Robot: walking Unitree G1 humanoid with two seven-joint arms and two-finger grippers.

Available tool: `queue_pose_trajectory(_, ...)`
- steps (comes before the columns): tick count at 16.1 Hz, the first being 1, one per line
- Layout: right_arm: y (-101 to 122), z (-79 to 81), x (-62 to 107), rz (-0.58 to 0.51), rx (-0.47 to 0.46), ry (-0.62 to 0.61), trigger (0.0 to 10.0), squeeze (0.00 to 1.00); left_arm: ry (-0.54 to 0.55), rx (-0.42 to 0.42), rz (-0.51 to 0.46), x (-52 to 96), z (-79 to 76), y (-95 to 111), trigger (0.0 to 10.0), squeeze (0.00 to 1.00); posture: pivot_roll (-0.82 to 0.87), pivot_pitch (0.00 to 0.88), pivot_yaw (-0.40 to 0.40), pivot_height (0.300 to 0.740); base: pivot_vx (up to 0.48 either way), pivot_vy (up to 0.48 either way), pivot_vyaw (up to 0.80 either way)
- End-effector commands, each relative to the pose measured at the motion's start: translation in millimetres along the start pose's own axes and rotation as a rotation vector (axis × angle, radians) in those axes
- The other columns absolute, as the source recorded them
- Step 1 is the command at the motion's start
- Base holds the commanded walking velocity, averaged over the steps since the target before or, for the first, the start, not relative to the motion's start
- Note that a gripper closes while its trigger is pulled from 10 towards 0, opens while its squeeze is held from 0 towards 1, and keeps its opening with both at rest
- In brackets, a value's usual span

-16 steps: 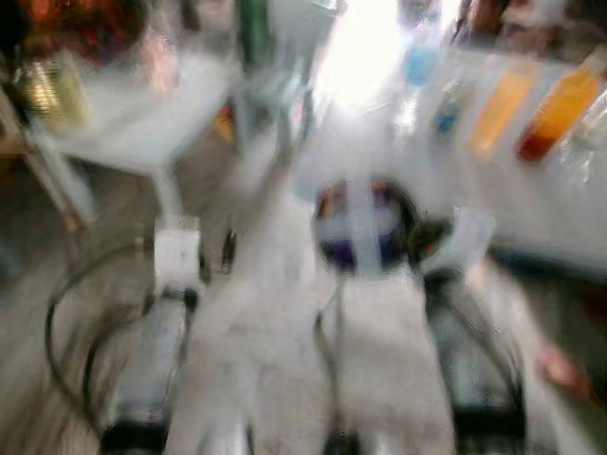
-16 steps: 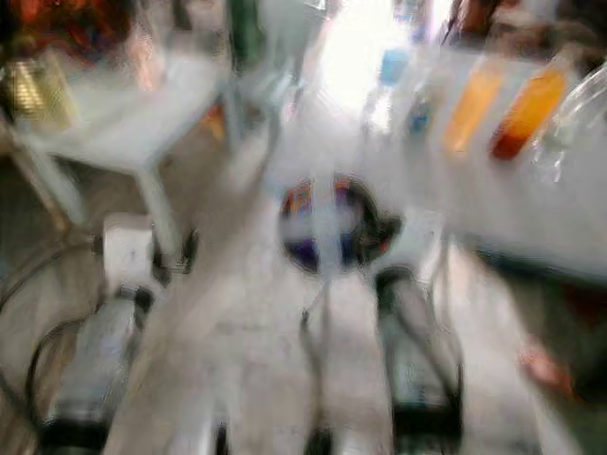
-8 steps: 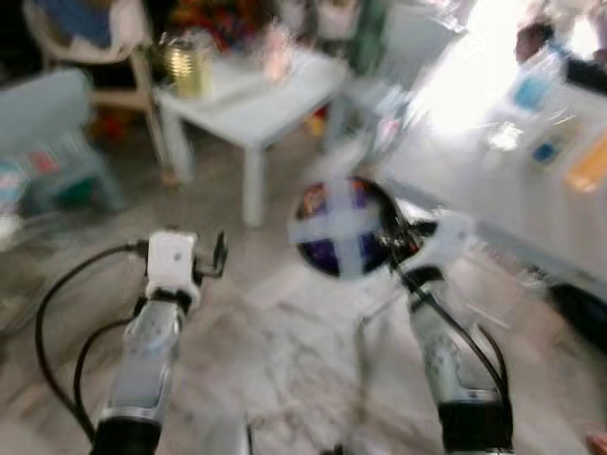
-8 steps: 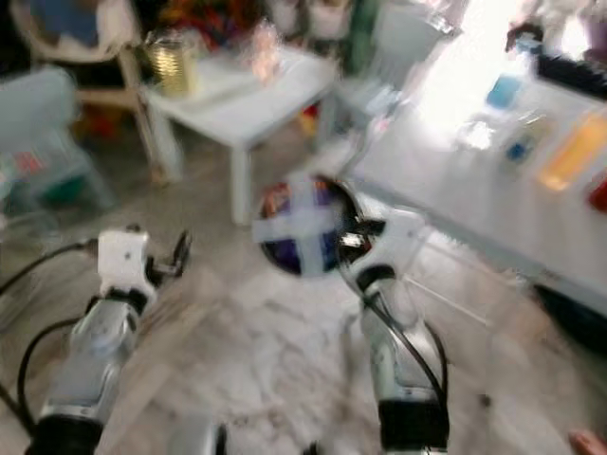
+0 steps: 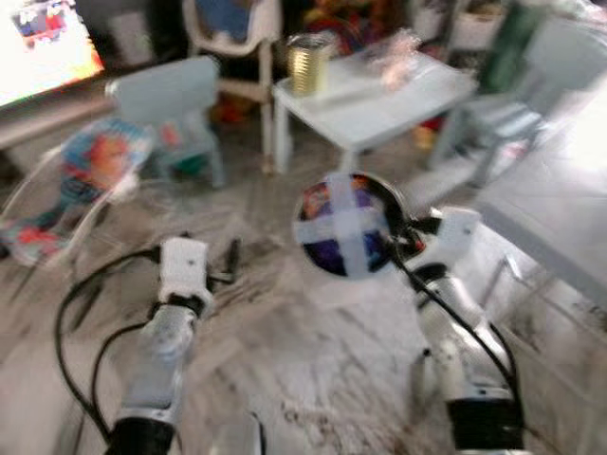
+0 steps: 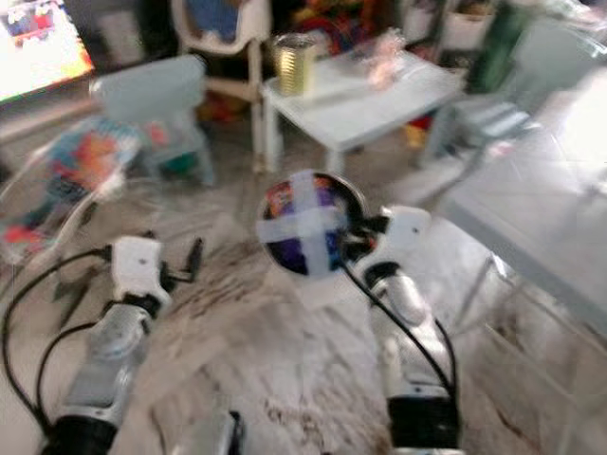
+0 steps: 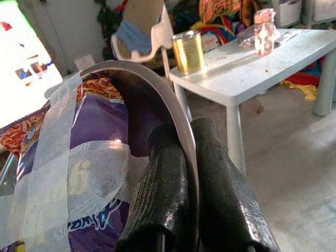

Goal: Restocking fridge

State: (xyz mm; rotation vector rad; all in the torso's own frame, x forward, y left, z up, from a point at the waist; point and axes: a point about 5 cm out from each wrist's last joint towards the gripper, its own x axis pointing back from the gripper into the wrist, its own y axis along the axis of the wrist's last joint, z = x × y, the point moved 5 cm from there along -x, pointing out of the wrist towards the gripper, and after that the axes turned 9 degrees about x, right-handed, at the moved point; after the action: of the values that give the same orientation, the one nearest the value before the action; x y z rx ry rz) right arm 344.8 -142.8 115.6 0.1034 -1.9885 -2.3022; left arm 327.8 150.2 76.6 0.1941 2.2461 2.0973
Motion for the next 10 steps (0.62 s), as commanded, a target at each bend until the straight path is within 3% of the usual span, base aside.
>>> queue_pose_trajectory(1, 7.6, 6.4, -2.1, -0.035, -0.008, 0.015, 10.0, 0.00, 0.030, -0.007, 0.041, 7.5, 12.4, -11.7, 10.0, 0.00, 0.08, 0.014, -0.045, 0.740, 0.000, 0.000, 0.80)
queue_pose_trajectory(5, 7.2, -3.0, 1.3, -0.038, 0.019, -0.007, 10.0, 0.00, 0.092, -0.021, 0.056, 24.5, 30.2, -20.7, 10.0, 0.00, 0.10, 0.000, -0.053, 0.740, 0.000, 0.000, 0.80)
queue_pose_trajectory(7, 4.2, -16.7, 9.4, -0.036, 0.048, -0.050, 10.0, 0.00, 0.173, -0.032, 0.075, 43.3, 51.1, -29.0, 10.0, 0.00, 0.10, 0.000, -0.050, 0.740, 0.000, 0.000, 0.80)
queue_pose_trajectory(10, -4.6, -20.7, 15.9, -0.011, 0.071, -0.051, 10.0, 0.00, 0.226, -0.077, 0.091, 51.7, 57.5, -35.4, 10.0, 0.00, 0.10, 0.001, -0.051, 0.740, 0.000, 0.000, 0.80)
